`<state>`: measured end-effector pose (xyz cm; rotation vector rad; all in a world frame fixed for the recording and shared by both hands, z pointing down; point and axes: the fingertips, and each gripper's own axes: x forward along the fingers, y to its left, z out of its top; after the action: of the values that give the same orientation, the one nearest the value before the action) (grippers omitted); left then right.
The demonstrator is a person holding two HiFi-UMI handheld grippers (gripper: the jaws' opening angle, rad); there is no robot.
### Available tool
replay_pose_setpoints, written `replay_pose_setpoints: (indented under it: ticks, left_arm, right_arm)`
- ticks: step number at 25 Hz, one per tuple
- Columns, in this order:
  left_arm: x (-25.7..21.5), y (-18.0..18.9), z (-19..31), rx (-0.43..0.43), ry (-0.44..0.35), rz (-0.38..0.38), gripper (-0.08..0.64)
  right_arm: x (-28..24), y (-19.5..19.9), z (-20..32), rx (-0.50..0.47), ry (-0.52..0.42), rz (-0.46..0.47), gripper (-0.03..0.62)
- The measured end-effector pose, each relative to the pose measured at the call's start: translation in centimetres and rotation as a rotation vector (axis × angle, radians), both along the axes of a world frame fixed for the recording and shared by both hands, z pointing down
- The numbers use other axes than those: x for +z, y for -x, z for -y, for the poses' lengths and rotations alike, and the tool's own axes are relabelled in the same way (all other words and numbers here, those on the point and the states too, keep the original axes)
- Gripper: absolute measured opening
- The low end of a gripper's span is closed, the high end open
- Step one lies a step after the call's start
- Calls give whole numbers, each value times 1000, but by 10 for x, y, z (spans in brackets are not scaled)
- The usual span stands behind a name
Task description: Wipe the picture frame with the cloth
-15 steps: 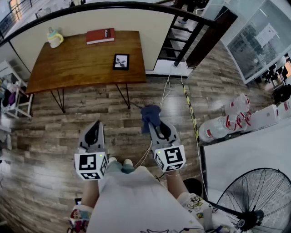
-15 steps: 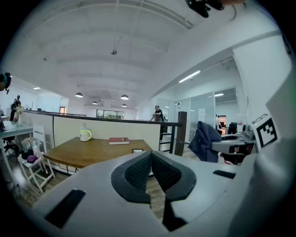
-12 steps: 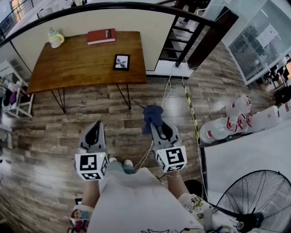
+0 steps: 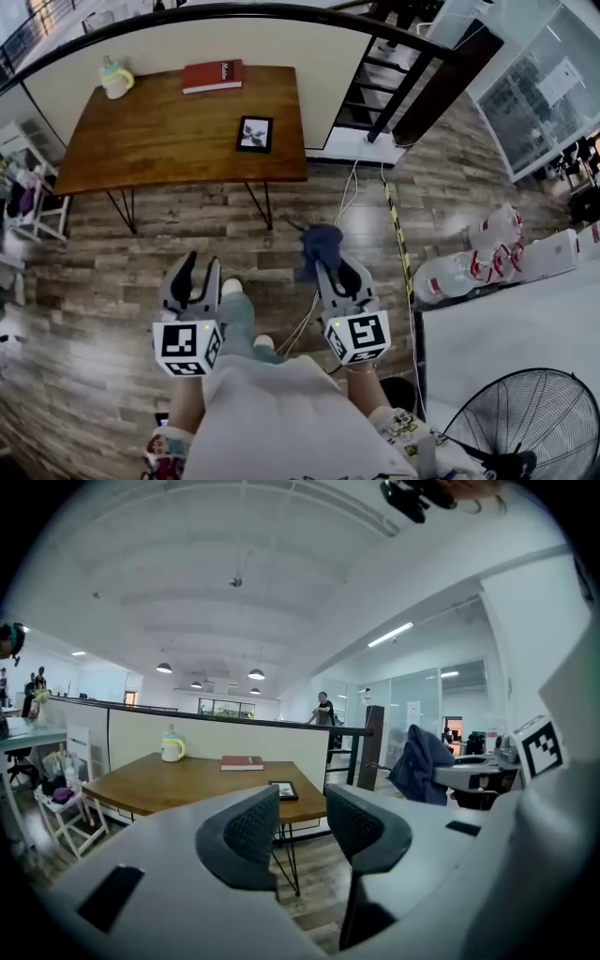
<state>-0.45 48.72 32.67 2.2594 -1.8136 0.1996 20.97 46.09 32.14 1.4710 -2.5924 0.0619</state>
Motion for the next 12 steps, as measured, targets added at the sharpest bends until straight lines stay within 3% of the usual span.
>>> replay_pose_setpoints:
  ticks: [12]
  left_arm:
    - [6, 36, 126, 70, 20, -20, 214]
  right_arm:
    - [3, 39, 111, 31, 18, 2, 69]
